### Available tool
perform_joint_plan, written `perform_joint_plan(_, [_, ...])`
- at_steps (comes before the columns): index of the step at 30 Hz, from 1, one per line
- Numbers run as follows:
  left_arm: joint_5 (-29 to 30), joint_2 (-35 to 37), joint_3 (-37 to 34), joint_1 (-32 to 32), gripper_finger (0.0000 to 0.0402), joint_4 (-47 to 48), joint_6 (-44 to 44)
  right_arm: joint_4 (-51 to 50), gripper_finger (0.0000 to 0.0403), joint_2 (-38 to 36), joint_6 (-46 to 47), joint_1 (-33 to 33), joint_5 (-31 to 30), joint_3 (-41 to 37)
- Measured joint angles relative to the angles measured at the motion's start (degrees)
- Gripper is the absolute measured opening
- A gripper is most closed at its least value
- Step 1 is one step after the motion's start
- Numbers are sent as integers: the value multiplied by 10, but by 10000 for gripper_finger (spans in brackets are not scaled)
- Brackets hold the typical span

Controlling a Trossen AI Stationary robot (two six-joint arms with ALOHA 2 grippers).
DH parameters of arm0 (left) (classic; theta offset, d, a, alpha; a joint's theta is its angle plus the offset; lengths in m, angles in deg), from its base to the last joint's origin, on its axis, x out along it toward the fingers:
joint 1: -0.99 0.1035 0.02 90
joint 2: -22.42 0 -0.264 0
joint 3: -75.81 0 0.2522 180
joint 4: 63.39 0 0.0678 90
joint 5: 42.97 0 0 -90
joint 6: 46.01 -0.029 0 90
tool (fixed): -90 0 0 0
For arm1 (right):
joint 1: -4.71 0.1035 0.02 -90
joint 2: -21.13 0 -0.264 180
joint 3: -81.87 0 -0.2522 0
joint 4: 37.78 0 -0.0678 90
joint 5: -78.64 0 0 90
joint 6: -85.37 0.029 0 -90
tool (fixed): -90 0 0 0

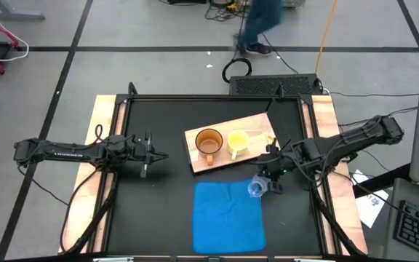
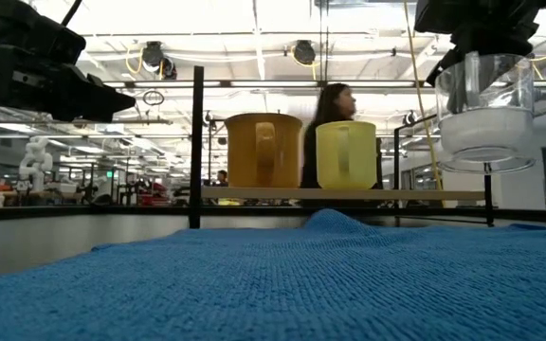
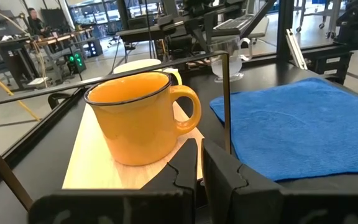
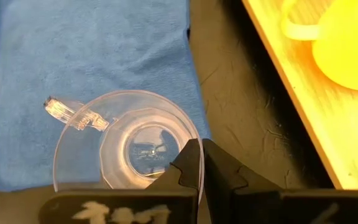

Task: Stack small to large cups/mugs on shelf
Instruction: Put the transparent mug on the shelf

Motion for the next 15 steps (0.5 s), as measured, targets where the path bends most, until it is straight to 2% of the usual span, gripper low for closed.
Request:
perform_joint_plan(6, [0, 0, 0, 0, 26, 0, 4, -16, 0, 0, 6, -24, 3, 4])
perform_joint_plan(15, [0, 0, 0, 0, 26, 0, 25, -99, 0, 0, -36, -93, 3, 74])
